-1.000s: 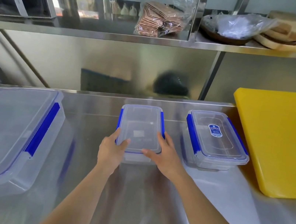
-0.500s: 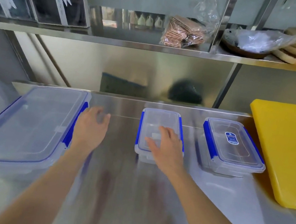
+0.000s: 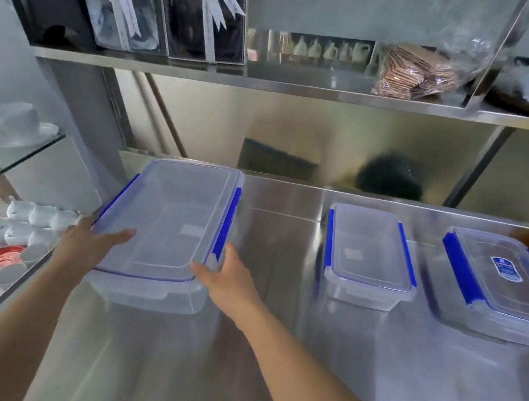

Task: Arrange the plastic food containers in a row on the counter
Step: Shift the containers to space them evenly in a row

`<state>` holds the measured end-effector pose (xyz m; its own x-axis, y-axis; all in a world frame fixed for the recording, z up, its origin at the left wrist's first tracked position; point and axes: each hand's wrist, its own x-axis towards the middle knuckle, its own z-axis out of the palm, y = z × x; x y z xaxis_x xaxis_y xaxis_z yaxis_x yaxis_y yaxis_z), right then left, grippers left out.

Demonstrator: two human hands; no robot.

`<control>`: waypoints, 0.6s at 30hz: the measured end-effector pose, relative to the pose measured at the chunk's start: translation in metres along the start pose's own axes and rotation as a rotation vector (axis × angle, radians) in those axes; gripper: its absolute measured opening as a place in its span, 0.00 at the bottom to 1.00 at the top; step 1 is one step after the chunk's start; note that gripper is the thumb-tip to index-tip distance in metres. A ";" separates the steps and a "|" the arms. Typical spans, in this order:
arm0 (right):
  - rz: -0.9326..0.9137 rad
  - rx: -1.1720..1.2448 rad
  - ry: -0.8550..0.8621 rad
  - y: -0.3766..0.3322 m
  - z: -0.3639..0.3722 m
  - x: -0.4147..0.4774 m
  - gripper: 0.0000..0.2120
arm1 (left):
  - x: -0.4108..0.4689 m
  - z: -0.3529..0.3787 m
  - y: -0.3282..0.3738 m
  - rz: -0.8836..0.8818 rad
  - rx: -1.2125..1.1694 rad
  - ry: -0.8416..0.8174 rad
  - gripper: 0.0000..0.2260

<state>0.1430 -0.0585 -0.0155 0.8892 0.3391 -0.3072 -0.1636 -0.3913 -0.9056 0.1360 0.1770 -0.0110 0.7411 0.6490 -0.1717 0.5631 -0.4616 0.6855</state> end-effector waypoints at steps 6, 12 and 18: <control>-0.007 0.135 -0.038 0.008 0.003 -0.004 0.37 | -0.012 0.010 0.001 0.072 -0.142 -0.018 0.37; 0.015 0.241 0.024 0.017 -0.030 -0.030 0.34 | -0.030 0.035 0.015 0.100 -0.164 -0.074 0.38; 0.021 0.218 0.078 0.022 -0.043 -0.043 0.34 | -0.045 0.051 0.022 0.149 -0.098 -0.088 0.30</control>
<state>0.1198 -0.1187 -0.0094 0.9136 0.2619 -0.3110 -0.2638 -0.2003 -0.9436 0.1333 0.1068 -0.0240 0.8451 0.5205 -0.1219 0.4097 -0.4843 0.7731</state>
